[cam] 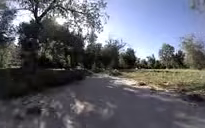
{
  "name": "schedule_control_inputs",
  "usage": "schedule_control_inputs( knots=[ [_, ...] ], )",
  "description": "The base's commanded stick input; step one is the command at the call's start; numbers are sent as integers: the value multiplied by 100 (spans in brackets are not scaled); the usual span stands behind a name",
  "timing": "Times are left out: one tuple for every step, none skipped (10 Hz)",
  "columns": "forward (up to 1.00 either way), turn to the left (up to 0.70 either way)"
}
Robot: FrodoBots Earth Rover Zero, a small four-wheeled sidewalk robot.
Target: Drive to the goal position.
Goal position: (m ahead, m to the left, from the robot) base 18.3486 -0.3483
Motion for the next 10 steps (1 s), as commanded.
schedule_control_inputs(
  knots=[
    [85,0],
    [85,0],
    [85,0],
    [85,0],
    [85,0],
    [85,0],
    [85,0],
    [85,0],
    [85,0],
    [85,0]
  ],
)
